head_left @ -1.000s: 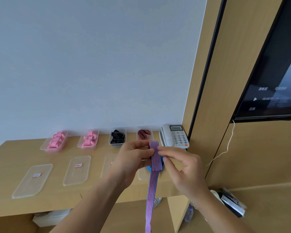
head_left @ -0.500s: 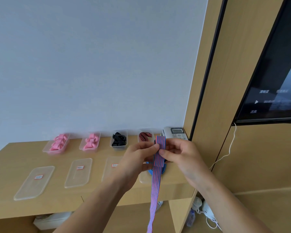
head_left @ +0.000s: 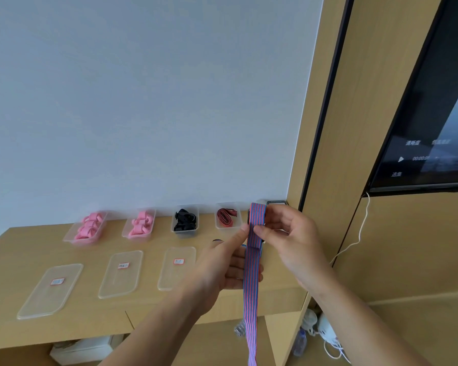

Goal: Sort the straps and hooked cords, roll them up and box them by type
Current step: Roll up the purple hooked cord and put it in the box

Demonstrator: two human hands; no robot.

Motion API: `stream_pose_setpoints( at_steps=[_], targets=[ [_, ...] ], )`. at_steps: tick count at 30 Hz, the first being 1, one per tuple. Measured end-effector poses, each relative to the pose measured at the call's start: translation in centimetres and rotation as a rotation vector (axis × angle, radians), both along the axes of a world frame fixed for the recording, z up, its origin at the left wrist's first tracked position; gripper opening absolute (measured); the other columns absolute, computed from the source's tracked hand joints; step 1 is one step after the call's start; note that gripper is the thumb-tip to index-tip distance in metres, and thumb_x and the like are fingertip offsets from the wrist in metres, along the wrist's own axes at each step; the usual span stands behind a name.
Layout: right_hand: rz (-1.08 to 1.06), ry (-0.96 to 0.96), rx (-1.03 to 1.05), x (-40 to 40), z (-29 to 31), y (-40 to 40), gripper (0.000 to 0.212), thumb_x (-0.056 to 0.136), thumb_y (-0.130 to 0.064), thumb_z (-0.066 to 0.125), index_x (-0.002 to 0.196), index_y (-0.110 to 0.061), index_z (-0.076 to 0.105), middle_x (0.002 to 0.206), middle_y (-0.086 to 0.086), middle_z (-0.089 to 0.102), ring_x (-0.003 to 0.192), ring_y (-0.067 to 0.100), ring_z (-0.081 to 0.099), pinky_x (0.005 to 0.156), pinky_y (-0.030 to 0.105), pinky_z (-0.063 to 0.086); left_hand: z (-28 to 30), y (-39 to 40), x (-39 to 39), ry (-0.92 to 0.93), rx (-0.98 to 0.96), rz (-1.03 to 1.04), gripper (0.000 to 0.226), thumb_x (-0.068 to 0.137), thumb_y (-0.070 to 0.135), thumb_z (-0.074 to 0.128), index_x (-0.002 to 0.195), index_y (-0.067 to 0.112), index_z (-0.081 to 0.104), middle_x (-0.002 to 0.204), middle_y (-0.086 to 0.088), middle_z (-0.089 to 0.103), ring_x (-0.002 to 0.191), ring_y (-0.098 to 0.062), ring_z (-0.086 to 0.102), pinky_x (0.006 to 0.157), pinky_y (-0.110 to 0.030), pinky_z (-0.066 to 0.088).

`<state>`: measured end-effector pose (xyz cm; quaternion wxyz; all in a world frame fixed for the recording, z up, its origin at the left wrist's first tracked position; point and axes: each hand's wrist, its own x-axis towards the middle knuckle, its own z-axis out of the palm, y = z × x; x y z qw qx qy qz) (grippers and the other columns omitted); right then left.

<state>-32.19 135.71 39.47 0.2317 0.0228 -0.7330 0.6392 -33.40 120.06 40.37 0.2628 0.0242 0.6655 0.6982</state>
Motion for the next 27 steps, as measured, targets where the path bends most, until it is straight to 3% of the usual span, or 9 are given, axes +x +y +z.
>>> stream_pose_setpoints(
  at_steps=[5,11,15,20,27],
  targets=[
    [-0.048,0.103,0.068,0.2,-0.3,-0.1,0.039,0.079,0.005,0.078,0.099,-0.028,0.072,0.093,-0.003,0.076,0.087,0.017,0.072,0.081,0.03,0.057,-0.1,0.1,-0.4,-0.055,0.057,-0.007,0.07,0.094,0.063,0.055,0.098,-0.004,0.073,0.094,-0.024,0.077,0.08,-0.034,0.075,0.079,-0.041,0.061],
    [-0.097,0.242,0.243,0.7,-0.9,-0.8,0.045,0.076,0.002,0.08,0.101,-0.034,0.07,0.094,-0.014,0.076,0.09,0.011,0.073,0.084,0.031,0.058,0.2,-0.2,-1.1,-0.08,0.105,0.013,0.069,0.091,0.063,0.057,0.098,-0.004,0.074,0.103,-0.028,0.075,0.086,-0.036,0.074,0.088,-0.046,0.059],
    [-0.205,0.408,0.475,0.8,-1.6,-0.8,0.033,0.074,0.0,0.079,0.102,-0.018,0.075,0.101,-0.016,0.074,0.093,0.003,0.071,0.083,0.028,0.057,0.4,-0.5,-1.6,-0.067,0.104,0.022,0.06,0.089,0.06,0.061,0.094,0.002,0.075,0.103,-0.026,0.075,0.091,-0.036,0.074,0.092,-0.047,0.059],
    [-0.219,0.54,0.588,0.7,-2.3,-1.1,0.034,0.073,0.009,0.063,0.097,-0.011,0.074,0.104,-0.006,0.075,0.099,0.008,0.07,0.088,0.021,0.054,0.7,-0.9,-2.2,-0.035,0.118,0.016,0.034,0.092,0.04,0.068,0.091,0.008,0.078,0.097,-0.019,0.073,0.091,-0.035,0.069,0.106,-0.057,0.049],
    [-0.197,0.547,0.716,0.5,-3.0,-0.9,0.05,0.064,0.016,0.061,0.106,-0.011,0.066,0.115,0.001,0.073,0.112,0.01,0.065,0.101,0.016,0.046,1.5,-1.5,-2.6,0.02,0.155,-0.027,0.025,0.095,0.018,0.064,0.106,-0.001,0.076,0.094,-0.022,0.076,0.081,-0.033,0.076,0.095,-0.048,0.057]
  ],
)
